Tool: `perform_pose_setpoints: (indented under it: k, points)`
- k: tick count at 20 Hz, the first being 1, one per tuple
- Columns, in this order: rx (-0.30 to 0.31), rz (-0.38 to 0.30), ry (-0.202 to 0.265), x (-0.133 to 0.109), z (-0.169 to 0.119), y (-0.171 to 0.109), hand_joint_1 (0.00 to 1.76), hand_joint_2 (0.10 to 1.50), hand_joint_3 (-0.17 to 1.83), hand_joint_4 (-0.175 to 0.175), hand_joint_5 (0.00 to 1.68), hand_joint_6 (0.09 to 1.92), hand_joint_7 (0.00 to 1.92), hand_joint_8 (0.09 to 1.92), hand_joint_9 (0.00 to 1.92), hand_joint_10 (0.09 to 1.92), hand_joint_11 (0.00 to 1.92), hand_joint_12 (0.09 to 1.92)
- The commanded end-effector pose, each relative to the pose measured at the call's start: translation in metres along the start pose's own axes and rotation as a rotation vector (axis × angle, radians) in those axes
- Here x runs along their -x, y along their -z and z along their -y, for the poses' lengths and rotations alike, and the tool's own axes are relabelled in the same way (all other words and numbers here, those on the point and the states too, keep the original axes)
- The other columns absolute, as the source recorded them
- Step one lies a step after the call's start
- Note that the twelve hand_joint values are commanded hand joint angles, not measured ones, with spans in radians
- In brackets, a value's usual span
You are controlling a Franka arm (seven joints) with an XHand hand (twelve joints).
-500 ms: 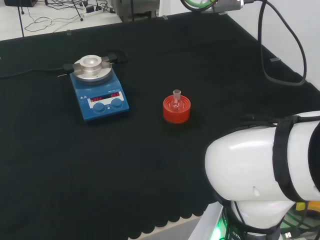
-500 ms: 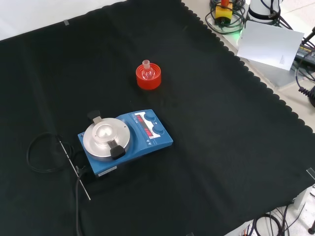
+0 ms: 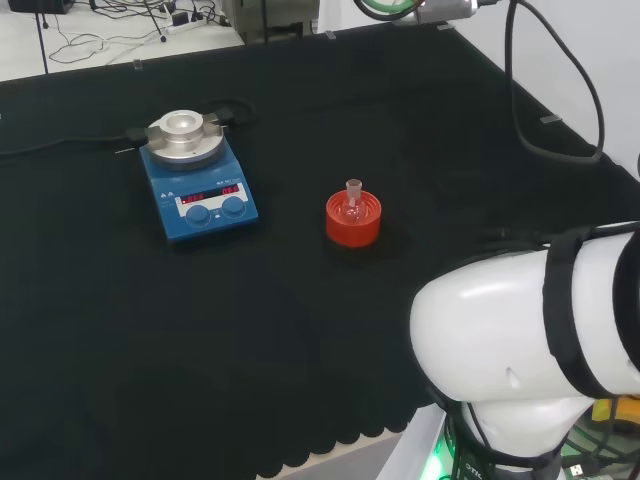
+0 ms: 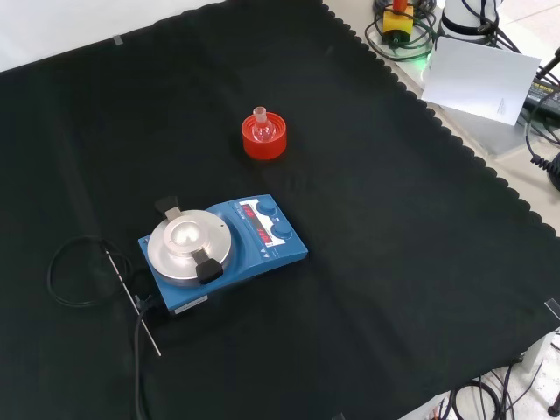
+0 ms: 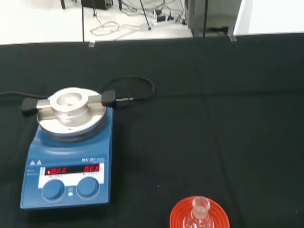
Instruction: Pick up the round-bottom flask.
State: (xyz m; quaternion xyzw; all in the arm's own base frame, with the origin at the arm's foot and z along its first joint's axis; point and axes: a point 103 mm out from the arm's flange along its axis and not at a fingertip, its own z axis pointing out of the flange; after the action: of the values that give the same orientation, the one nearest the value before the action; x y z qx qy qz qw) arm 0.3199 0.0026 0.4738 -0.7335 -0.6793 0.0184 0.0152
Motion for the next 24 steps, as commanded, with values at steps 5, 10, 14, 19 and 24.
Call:
perform_pose_setpoints:
  k: [5,10,14,19,24]
  points:
    - [0.03,-0.018,-0.042,0.015,0.003,-0.001,0.12,1.3,0.29,-0.025,0.27,0.36,0.03,0.6,0.15,0.7,0.04,1.39]
    - [0.022,-0.041,-0.075,0.028,-0.007,-0.022,0.13,1.3,0.28,-0.025,0.27,0.36,0.03,0.6,0.15,0.7,0.03,1.39]
    - [0.027,-0.06,-0.105,0.042,-0.012,-0.041,0.14,1.3,0.27,-0.025,0.27,0.35,0.03,0.6,0.16,0.7,0.03,1.39]
    - [0.023,-0.084,-0.12,0.054,-0.027,-0.075,0.43,1.15,0.24,-0.04,0.35,0.32,0.1,0.63,0.25,0.72,0.08,1.4]
    - [-0.008,-0.103,-0.118,0.064,-0.049,-0.123,0.62,1.0,0.29,-0.052,0.43,0.28,0.15,0.65,0.32,0.72,0.13,1.39]
